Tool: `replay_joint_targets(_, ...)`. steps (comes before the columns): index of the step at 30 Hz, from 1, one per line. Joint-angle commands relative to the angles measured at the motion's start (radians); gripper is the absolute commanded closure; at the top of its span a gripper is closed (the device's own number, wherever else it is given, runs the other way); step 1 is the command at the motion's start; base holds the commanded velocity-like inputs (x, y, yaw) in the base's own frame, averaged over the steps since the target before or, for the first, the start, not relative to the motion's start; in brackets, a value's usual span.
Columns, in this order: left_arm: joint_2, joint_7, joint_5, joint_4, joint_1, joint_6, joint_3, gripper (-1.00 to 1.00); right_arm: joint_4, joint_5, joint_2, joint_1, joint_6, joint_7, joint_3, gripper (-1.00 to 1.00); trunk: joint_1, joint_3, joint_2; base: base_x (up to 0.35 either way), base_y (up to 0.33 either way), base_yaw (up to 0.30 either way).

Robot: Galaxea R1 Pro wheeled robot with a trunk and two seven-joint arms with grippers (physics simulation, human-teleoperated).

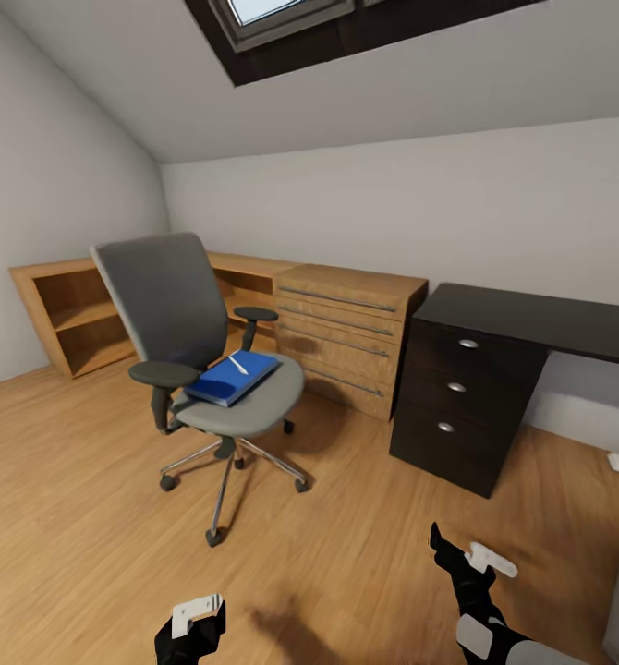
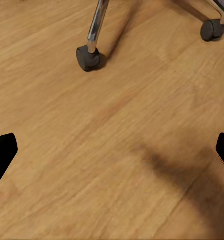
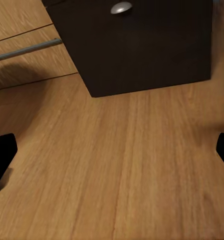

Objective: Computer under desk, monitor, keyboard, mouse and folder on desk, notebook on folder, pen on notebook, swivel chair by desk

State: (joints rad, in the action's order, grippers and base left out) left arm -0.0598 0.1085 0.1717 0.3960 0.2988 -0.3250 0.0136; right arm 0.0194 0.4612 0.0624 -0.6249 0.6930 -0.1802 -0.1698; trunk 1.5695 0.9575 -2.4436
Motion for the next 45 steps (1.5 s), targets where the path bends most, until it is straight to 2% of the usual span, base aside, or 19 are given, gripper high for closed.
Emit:
replay_joint_targets(1,0.0,0.002,0.006,0.0,0.0,-0.003,0.002,-1.0,0.002,0.004,0.0,-0.001,0.003,-0.01,-0.008,-1.0,0.0,0.0,0.0,0.0,0.0,-0.222)
replay_joint_targets(45,0.0,0.002,0.006,0.0,0.0,-0.003,0.002,-1.0,0.002,0.007,0.008,-0.001,0.006,-0.01,-0.008,-1.0,0.0,-0.033,0.0,0.0,0.0,-0.224)
